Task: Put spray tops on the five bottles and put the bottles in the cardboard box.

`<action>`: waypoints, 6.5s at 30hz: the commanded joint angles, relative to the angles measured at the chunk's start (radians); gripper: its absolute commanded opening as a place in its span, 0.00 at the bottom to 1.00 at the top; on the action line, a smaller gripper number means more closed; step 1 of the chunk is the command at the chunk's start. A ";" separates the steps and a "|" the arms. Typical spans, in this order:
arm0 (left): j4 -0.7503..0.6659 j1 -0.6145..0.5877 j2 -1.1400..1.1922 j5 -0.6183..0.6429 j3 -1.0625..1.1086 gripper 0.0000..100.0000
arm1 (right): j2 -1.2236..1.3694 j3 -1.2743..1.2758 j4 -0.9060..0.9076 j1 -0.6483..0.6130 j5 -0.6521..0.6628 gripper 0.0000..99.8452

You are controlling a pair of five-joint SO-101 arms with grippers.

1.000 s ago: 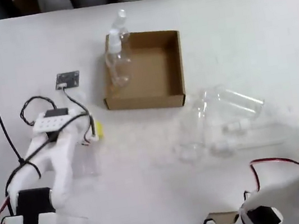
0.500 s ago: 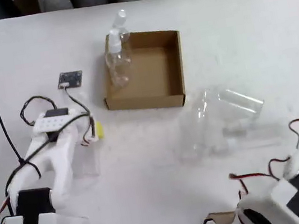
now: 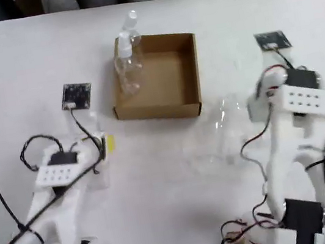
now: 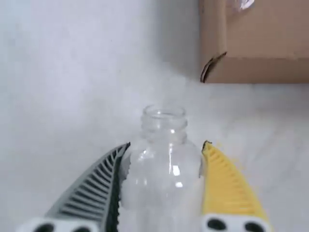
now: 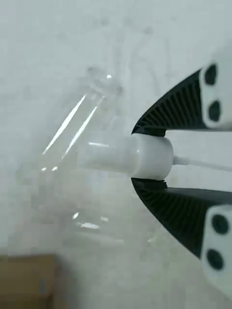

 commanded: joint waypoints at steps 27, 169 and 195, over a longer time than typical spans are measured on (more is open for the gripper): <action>-0.706 0.133 -0.748 0.000 0.562 0.02 | -0.518 -0.002 -0.901 -0.708 -0.302 0.02; -0.144 0.222 -1.310 0.074 0.560 0.02 | -0.664 0.689 -0.579 -0.420 -0.362 0.02; -0.597 0.315 -0.891 0.069 0.092 0.02 | -1.127 1.195 -0.650 -0.099 -0.359 0.02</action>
